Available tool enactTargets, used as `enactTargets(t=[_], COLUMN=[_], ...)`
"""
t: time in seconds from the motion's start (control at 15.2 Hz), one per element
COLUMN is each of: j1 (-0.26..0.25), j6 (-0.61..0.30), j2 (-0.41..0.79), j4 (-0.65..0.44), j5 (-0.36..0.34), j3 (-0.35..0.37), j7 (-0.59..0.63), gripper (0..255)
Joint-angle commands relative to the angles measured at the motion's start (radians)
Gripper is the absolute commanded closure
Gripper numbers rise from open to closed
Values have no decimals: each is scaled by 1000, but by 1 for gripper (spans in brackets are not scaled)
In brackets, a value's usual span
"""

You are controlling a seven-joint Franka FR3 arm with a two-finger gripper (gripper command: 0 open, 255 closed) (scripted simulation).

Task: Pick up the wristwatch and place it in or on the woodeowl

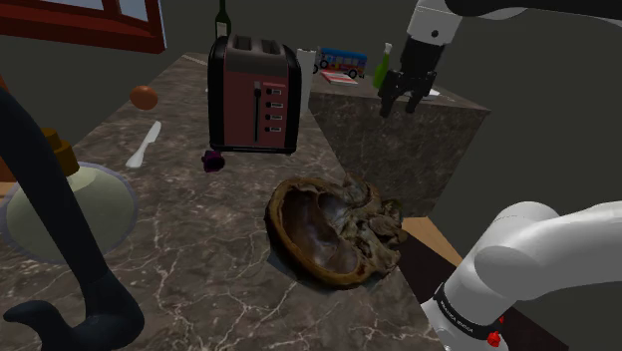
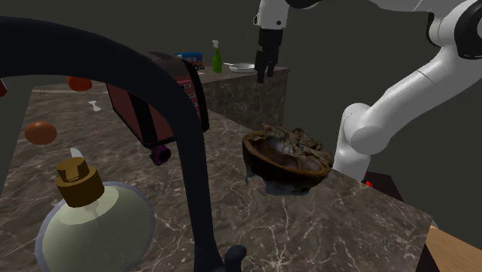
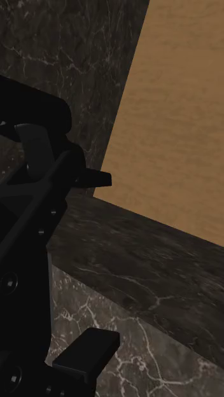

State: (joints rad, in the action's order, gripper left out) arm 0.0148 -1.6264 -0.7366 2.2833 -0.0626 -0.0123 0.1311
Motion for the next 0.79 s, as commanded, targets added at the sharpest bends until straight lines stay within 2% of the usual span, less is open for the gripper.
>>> enactTargets(t=[0.0, 0.73], j1=[0, -60], j6=[0, -54], j2=[0, 254], j4=[0, -142], j5=[0, 96], j3=[0, 205], j7=[0, 248], gripper=[0, 0])
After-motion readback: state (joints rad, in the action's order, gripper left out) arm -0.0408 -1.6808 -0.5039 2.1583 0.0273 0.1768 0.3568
